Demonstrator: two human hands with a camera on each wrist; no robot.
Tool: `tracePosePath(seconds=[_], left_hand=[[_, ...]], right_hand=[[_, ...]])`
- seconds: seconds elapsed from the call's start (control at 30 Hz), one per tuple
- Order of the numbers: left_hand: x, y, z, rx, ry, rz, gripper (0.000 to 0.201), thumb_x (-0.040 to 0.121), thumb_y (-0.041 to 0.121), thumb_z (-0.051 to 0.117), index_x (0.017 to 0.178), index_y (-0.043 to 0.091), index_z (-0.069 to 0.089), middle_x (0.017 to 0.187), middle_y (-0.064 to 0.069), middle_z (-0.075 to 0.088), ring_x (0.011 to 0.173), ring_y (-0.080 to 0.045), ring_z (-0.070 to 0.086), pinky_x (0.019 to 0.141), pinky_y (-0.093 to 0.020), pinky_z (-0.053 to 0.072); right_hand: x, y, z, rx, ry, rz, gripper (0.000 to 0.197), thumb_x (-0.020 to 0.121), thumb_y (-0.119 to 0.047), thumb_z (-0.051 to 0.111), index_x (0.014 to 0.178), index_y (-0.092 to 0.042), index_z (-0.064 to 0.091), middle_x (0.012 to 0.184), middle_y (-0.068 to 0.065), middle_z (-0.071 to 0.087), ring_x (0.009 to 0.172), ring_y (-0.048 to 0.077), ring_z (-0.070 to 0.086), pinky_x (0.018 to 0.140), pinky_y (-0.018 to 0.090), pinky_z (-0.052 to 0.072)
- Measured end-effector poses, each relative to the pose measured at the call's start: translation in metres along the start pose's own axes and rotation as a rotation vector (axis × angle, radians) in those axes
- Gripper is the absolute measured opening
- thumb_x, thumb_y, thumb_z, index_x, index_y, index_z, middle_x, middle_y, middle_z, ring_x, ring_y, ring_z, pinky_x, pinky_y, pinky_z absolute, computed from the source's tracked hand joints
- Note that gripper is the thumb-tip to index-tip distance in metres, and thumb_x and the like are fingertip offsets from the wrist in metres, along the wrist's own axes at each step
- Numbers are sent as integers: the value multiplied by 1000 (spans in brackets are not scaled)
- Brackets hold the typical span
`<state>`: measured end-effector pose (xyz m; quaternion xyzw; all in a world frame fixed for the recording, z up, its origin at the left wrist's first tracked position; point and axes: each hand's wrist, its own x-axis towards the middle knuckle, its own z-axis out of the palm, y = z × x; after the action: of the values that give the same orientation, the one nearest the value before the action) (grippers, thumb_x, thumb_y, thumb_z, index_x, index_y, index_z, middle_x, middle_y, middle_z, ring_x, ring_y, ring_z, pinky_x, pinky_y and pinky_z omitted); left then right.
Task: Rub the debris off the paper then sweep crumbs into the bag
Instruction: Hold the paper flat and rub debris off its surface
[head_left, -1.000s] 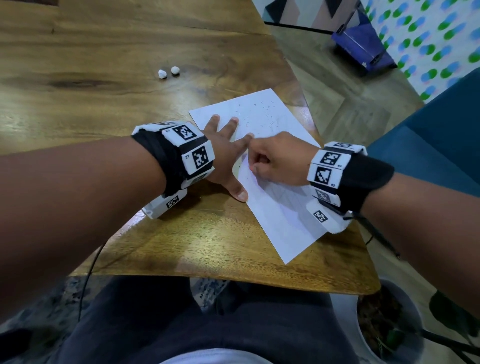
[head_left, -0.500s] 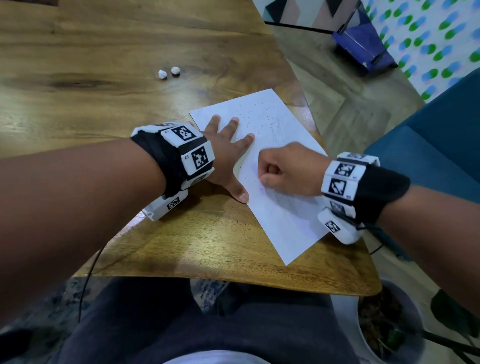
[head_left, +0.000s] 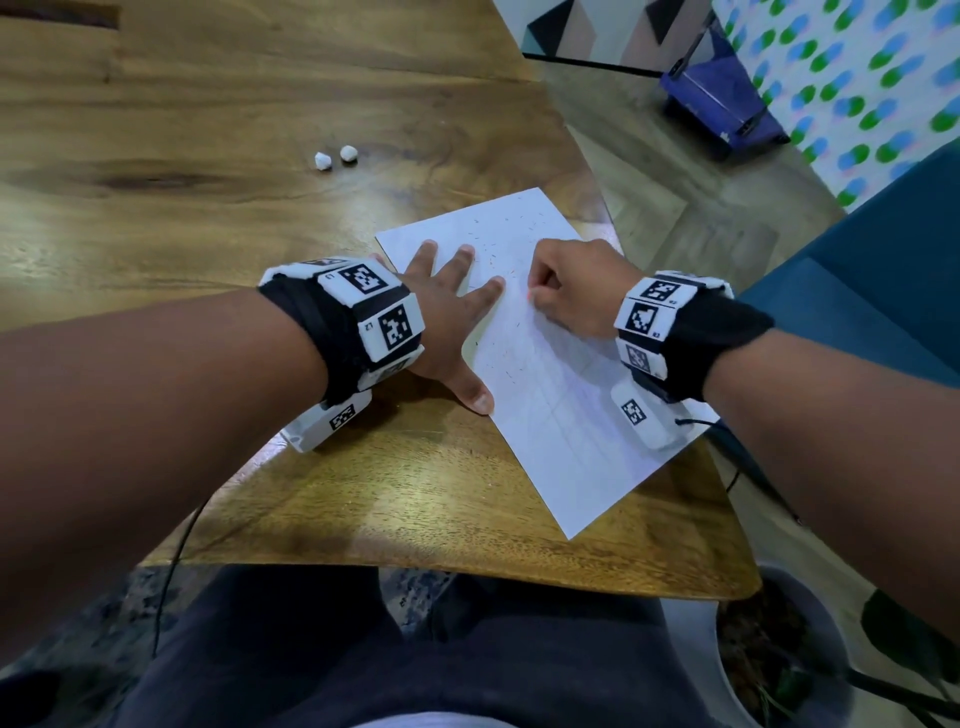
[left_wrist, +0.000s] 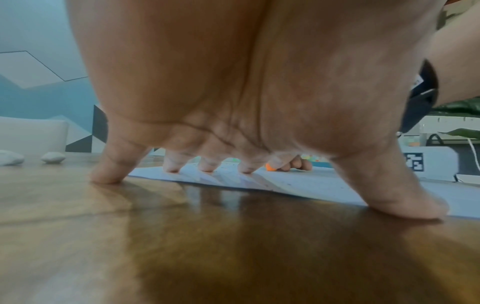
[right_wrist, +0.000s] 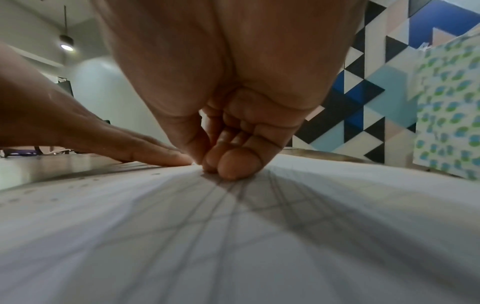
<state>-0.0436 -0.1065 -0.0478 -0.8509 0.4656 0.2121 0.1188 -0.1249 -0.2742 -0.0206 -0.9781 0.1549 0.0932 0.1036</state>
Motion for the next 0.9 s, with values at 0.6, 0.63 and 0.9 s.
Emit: tracePosePath(seconds=[0.6, 0.63, 0.9], left_hand=[[1, 0, -1, 11, -10, 10, 143, 56, 95, 63, 159, 38, -18, 168, -5, -24, 155, -40, -16, 112, -75, 20], [1, 0, -1, 9, -10, 9, 143, 55, 95, 63, 159, 38, -18, 168, -4, -25, 155, -40, -16, 112, -75, 20], [-1, 2, -3, 12, -18, 2, 143, 56, 93, 65, 159, 37, -17, 169, -5, -23, 154, -41, -15, 113, -72, 21]], right_hand=[[1, -11, 2, 47, -26, -82, 3, 91, -22, 57, 88, -22, 57, 80, -10, 59, 87, 18, 60, 74, 29, 47], [-6, -12, 5, 53, -53, -112, 2, 90, -22, 58, 88, -22, 58, 79, -11, 59, 86, 17, 60, 75, 28, 48], [0, -8, 1, 3, -56, -95, 2, 89, -23, 59, 88, -22, 58, 81, -10, 61, 88, 18, 60, 73, 30, 47]])
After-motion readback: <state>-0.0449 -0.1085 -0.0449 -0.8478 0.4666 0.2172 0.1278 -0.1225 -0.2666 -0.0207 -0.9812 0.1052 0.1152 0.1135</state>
